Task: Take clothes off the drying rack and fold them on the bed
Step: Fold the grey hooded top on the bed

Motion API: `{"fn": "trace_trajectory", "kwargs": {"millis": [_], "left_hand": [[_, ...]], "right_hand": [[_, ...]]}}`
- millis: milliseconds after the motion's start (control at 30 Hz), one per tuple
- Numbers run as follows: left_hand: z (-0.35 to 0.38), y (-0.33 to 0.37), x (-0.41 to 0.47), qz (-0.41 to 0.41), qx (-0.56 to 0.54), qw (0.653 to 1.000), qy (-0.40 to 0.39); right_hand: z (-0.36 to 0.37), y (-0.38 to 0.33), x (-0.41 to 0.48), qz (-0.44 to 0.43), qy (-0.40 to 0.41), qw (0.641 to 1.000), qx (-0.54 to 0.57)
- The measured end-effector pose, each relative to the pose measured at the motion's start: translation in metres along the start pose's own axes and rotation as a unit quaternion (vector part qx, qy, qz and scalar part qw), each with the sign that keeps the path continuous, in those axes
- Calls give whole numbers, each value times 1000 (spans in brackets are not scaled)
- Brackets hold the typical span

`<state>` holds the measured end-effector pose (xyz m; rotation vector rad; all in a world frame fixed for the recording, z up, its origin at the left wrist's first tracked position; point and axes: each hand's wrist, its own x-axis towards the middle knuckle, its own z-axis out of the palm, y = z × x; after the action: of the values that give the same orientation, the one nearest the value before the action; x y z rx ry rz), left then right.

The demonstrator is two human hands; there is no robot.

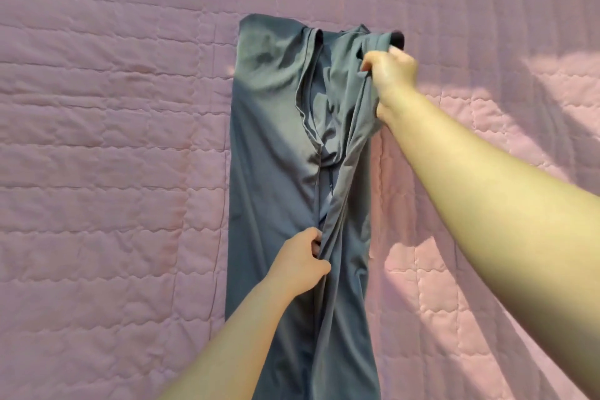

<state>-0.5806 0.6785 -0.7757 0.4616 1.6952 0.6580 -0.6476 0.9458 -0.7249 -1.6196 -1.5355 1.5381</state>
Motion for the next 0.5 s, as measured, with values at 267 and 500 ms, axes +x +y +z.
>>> {"fn": "trace_trajectory", "kwargs": {"millis": [267,500], "left_hand": [[-2,-8,-10,-45,8,999,-2],[4,-34,-22,-72,14,996,-54]], "right_hand": [[41,27,-25,-276,-201,842,-416],[11,52,-23,-207,-128,774,-585]]}}
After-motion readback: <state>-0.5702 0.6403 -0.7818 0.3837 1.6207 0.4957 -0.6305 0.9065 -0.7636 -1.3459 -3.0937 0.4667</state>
